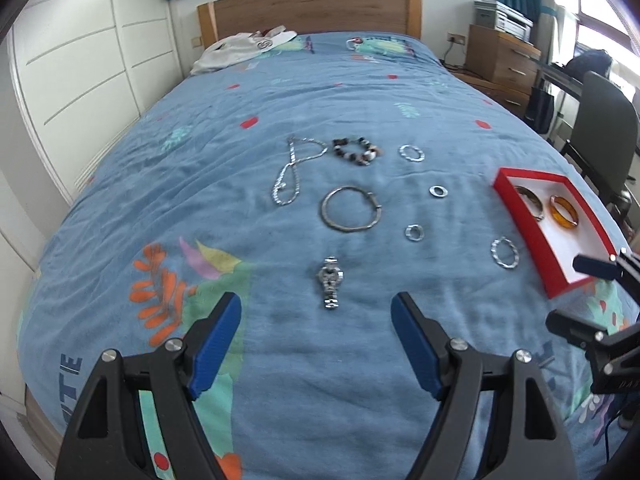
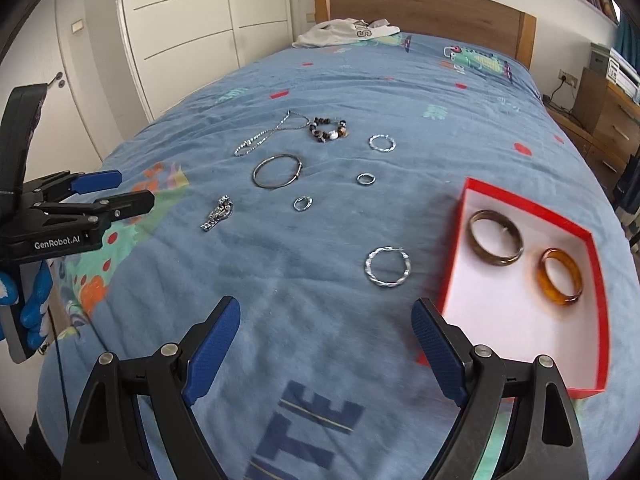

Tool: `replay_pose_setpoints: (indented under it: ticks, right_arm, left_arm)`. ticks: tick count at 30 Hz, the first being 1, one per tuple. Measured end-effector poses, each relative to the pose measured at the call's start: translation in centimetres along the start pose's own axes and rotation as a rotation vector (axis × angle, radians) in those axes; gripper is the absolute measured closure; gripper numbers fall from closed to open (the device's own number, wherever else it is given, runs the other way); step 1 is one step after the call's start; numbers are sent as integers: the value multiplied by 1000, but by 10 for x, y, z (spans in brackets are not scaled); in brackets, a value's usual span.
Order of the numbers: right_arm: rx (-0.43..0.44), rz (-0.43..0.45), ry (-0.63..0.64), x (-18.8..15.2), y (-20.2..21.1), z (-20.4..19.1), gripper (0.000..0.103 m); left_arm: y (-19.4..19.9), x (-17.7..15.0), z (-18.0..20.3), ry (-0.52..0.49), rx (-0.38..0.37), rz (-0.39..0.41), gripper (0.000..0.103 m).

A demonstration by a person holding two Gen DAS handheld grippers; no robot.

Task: Organize jewelry
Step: 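Withdraw both grippers from the box toward the remaining jewelry, then grasp the silver watch with the left gripper while the right grasps the twisted hoop earring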

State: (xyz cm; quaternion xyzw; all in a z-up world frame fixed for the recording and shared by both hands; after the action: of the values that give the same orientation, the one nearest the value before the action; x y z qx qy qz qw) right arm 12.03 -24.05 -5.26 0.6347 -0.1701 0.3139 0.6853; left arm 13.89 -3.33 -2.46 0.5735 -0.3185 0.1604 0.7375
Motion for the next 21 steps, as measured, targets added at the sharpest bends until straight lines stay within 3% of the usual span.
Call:
replay_pose_setpoints:
  ticks: [9, 21]
  right_arm:
    - [-61, 4, -57, 5, -28, -6, 18]
    - [-140, -47, -196, 19, -69, 11, 28]
  left_arm:
    - [-33, -12, -43, 113, -45, -18, 27]
    - [-95, 0, -33, 115, -99, -64, 27]
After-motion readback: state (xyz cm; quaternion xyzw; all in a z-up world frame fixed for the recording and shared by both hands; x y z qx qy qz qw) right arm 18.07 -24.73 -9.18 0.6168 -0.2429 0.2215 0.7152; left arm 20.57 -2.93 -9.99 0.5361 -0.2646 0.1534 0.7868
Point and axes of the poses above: each gripper's, at about its wrist camera, not at the fingertips, and y roughly against the way its jaws point, z to its right, x to its top, the point moved 5 cm from there along -y, roughly the way its jaws point, and after that the axes turned 14 degrees about -x, right-handed, at the moved point
